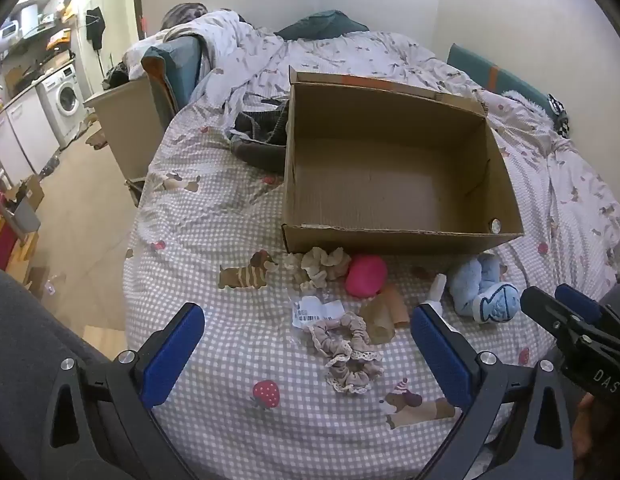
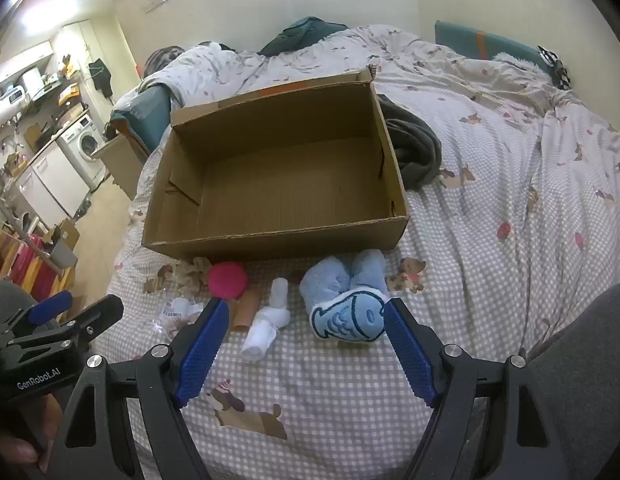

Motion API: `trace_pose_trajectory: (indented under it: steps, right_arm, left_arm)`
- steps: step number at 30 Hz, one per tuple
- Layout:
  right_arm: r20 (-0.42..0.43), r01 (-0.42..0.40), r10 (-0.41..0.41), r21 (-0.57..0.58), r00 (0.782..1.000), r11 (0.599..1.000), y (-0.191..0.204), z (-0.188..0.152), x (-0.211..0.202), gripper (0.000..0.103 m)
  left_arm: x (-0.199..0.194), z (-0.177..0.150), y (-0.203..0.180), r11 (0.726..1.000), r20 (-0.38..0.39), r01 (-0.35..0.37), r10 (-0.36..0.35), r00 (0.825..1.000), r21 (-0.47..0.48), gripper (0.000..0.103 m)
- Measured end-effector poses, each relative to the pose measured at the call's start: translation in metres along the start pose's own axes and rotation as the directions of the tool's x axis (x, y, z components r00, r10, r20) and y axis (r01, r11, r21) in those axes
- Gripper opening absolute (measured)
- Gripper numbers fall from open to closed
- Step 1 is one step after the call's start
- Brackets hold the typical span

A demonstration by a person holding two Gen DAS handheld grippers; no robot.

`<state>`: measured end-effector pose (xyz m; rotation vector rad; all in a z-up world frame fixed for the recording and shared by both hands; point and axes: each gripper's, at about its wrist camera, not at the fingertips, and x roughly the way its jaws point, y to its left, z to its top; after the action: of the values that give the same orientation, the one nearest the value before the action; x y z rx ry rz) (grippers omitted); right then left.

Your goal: Organize soft objects

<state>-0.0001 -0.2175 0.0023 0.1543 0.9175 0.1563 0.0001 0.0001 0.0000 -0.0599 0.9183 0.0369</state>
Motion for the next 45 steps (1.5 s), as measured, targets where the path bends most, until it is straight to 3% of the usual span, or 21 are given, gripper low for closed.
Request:
trace_pose_trajectory:
  steps: [45]
  right_arm:
    - [-0.009,0.006,-0.006,-0.001,1.0,1.0,-0.0003,-0.0001,0.0021,0.084]
  left_arm:
    - [0.0032,-0.0022,0.0045,1.0,0.001,-0.013,0.013,1.0,0.002,0.103]
